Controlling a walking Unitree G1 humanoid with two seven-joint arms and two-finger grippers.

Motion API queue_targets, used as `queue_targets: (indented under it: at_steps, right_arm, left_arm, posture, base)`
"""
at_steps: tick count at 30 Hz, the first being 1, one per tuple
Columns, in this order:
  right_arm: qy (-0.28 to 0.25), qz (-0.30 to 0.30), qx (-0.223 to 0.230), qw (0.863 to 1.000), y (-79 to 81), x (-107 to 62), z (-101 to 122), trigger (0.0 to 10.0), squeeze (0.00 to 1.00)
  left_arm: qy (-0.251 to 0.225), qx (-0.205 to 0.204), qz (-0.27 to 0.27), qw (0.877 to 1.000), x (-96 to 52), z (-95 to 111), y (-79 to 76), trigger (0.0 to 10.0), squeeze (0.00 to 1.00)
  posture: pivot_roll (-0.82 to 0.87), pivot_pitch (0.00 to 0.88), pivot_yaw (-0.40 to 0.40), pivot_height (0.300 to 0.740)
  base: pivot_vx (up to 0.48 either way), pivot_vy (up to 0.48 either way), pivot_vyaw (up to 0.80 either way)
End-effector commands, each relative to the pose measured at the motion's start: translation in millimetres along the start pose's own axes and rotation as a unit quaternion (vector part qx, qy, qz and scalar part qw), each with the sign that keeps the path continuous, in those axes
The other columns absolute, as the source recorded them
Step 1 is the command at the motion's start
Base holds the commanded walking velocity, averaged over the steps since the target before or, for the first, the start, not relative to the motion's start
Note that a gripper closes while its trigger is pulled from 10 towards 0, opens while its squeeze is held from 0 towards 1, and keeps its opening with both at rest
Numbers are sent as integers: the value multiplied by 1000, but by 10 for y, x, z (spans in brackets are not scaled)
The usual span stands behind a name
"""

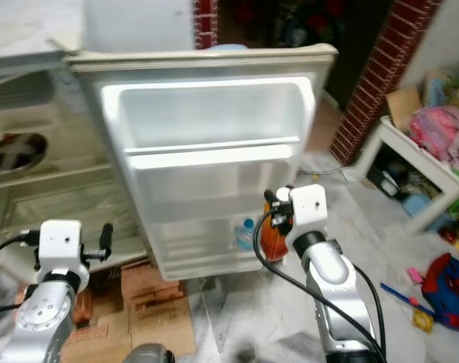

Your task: Restocking fridge

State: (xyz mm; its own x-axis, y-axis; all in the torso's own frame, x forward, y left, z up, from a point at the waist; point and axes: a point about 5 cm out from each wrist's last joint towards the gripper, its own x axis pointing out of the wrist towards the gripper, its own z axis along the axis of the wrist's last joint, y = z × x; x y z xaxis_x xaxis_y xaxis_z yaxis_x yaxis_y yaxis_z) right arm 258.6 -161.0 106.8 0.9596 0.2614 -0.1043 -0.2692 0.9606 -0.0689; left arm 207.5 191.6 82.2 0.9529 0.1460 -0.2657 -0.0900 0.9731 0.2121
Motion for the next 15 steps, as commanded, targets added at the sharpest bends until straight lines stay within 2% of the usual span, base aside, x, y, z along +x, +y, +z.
queue_targets:
  at_steps: [1,5,8,12,15]
  right_arm:
    - [-25,4,-5,1000,2,12,131,10000,0]
    - [-26,3,-6,1000,-8,35,150,10000,0]
    - [-30,2,-6,1000,-11,50,169,10000,0]
    - [-33,0,5,999,-4,62,182,10000,0]
    - [-40,6,11,999,33,88,216,10000,0]
  left_arm:
    - [-18,20,0,1000,0,75,-11,10000,0]
    - [-28,-8,-26,999,5,107,-58,10000,0]
    - [-40,9,-35,999,5,128,-64,10000,0]
    - [-44,-8,-44,998,7,149,-85,10000,0]
    - [-62,-41,-72,995,21,230,-155,10000,0]
  posture:
    - [52,0,-28,740]
    - [49,0,-28,740]
    - [48,0,-29,740]
    - [49,0,-28,740]
    - [49,0,-26,740]
  base:
    - [0,0,800]
    - [0,0,800]
    - [0,0,800]
    - [0,0,0]
    - [0,0,0]
